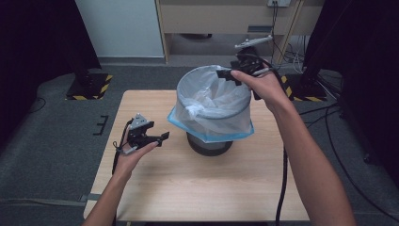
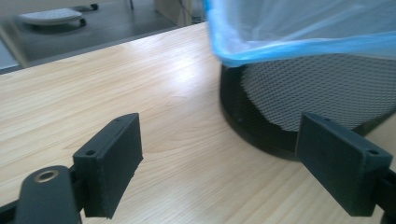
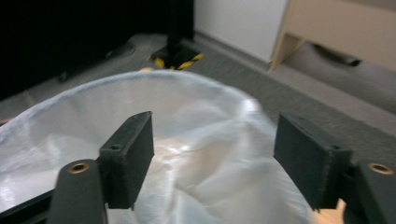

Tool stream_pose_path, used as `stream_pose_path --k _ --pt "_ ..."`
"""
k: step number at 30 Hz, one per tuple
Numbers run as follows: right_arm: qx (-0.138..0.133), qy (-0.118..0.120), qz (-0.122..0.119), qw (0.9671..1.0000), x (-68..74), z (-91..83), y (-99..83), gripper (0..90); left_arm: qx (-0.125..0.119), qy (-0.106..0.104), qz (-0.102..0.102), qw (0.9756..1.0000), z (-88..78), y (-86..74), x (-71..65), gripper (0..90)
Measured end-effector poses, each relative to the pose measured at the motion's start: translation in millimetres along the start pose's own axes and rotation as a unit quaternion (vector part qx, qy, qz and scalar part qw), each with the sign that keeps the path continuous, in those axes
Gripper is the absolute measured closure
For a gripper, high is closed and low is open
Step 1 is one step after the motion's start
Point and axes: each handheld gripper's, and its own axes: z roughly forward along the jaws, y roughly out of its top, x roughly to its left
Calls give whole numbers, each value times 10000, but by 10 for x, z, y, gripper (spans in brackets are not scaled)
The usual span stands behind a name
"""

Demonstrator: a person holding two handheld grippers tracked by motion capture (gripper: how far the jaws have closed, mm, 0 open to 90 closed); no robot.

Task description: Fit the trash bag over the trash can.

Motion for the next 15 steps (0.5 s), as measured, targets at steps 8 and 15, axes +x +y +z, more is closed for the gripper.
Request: stream_pose_path --k 8,15 --pt "-478 -610 474 9959 -392 -372 -212 321 72 255 -131 9996 -27 -20 207 121" --pt "-348 -1109 877 9893 -700 -477 -639 337 229 459 -109 9986 -23 -77 306 119"
